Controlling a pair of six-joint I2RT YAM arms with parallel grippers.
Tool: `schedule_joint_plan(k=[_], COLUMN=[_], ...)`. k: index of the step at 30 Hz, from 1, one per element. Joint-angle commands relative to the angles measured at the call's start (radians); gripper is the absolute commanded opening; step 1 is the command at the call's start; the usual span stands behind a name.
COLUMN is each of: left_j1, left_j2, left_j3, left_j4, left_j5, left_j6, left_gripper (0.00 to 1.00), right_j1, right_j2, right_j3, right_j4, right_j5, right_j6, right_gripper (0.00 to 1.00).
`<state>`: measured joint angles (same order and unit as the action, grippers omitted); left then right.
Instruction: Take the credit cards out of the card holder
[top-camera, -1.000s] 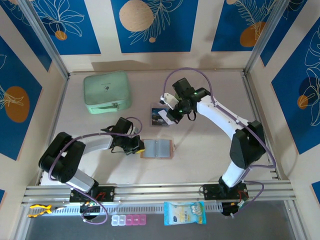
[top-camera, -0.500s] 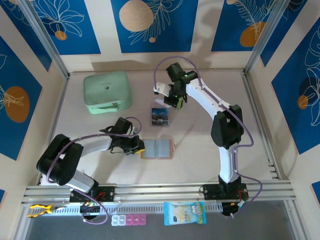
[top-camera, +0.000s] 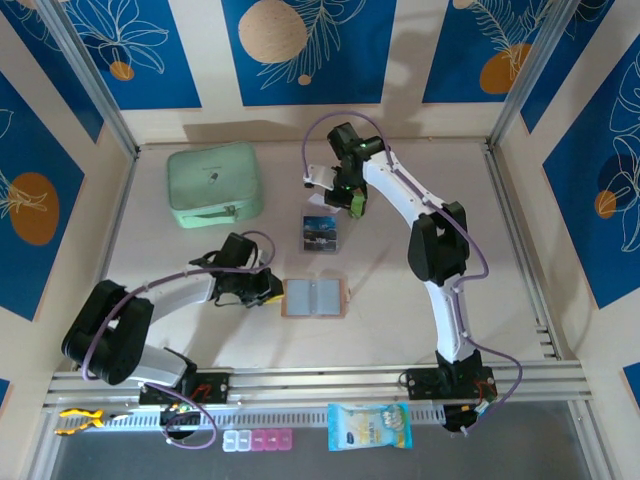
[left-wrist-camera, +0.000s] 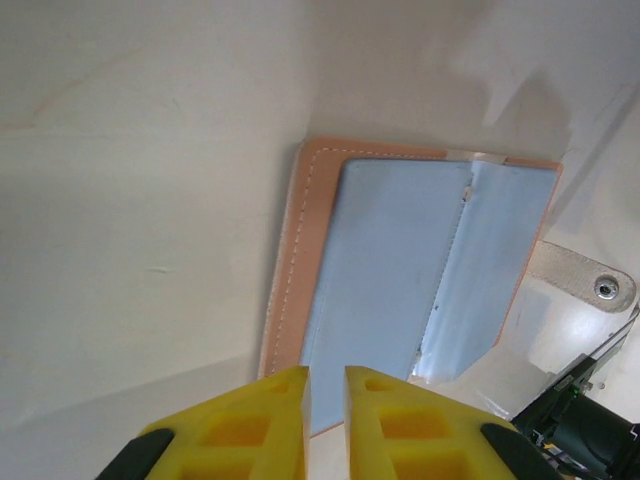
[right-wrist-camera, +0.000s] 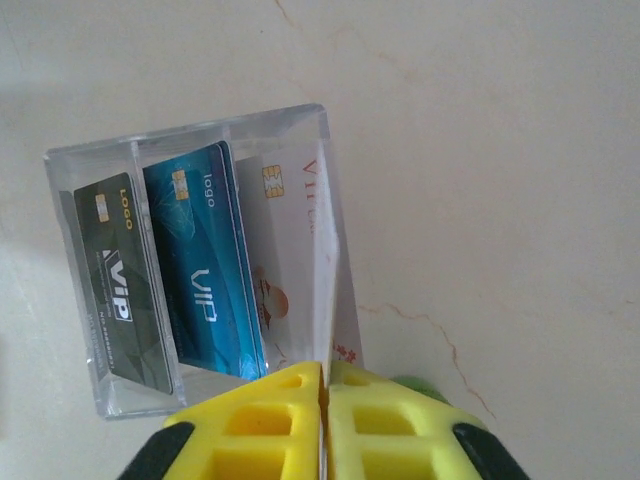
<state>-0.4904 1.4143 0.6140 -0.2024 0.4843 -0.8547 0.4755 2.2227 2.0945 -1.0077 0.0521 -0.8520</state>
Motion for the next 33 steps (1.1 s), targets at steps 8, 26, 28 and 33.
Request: schedule_joint_plan(k=[8,26,28,33], left_j1=[0.021,0.005,0.005,0.004], left_j2=[-0.012,0.100,0.099,0.097], left_j3=[-0.008,0.008,0.010,0.012], left_j4=[-0.023,0.104,0.084,0.047], left_j5=[0.009,0.081,0.066,0.041], left_j6=[0.024,-0.004,0.006,0.034], left_gripper=[0.18,0.04,0.03,0.02], right_j1=[-0.003,0.083,0.100,0.129], right_j2=[-0.025,-0.351,-0.386,-0.423], right_j3=[0.015,-0.443,-0.513,-0.655], right_j4=[-0.001,0.275,0.305,0.324], right_j5=[0.011,-0.140,-0.179,-0.329], right_j6=[0.023,0.986,1.106,1.365], right_gripper=[0.20,0.13,0.11,0.11])
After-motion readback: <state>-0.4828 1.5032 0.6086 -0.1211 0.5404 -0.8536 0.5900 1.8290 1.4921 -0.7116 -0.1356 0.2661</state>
